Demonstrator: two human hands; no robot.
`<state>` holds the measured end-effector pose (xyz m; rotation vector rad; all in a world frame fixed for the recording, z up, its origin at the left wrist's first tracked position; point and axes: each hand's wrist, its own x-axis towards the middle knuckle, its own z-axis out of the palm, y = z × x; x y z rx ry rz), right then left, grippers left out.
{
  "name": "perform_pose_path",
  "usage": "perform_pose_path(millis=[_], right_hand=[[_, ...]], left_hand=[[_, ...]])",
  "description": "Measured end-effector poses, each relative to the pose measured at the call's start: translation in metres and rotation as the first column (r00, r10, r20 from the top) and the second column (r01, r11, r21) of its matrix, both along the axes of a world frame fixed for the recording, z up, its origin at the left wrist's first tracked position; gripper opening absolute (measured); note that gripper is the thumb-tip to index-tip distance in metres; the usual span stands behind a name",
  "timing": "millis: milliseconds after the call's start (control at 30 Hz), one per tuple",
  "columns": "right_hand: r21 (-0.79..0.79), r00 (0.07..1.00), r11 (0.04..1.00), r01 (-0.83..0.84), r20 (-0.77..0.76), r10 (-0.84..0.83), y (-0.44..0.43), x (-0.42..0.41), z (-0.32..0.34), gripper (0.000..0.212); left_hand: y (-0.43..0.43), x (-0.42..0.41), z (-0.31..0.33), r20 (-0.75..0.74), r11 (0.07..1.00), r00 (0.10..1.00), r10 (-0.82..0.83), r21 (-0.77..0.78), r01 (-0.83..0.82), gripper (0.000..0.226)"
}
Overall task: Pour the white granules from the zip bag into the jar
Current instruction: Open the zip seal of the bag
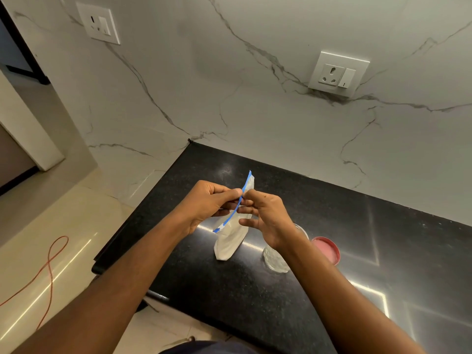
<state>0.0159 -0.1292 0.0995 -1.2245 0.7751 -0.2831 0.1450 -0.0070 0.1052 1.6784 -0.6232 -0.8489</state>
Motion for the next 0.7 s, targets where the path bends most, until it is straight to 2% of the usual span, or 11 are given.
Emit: perform_pose_path(millis=[100,267,433,567,633,700], right_hand=[[-0.043,1.0,0.999,-0.021,-0.014,0.02,0.0,-0.001,0.004,0.026],[-0.089,0.999,0.996,-0.009,-0.044,0.005,0.0,-0.001,0.006,0.025],[-0.071,0.998,0.997,-0.001,-0.063,-0.003,-0.001,-0.006,0.006,0.027],[-0.064,0.998,0.997,0.031,-0.053,-0.035,-0.006,-0.008,0.01,0.033],[-0.105,0.997,0.994,0.005,-0.07,-0.013,-0.006,-0.005,0.012,0.038],[-0.163,0.996,0.987,-0.014,-0.088,0.0,-0.005,-0.002,0.011,0.03]], left_hand=[[-0.002,0.002,0.003,0.06,0.999,0.998,-0.026,0.021,0.024,0.009],[-0.007,0.006,0.007,0.122,0.996,0.992,-0.008,0.094,-0.004,0.015],[-0.009,0.009,0.012,0.024,0.988,1.0,0.01,0.151,-0.014,0.017],[-0.008,0.008,0.013,-0.021,0.99,1.0,-0.008,0.14,0.011,0.017],[-0.009,0.005,0.012,-0.038,0.991,0.999,-0.037,0.131,0.041,0.016],[-0.011,0.003,0.011,-0.056,0.991,0.997,-0.045,0.123,0.052,0.015]])
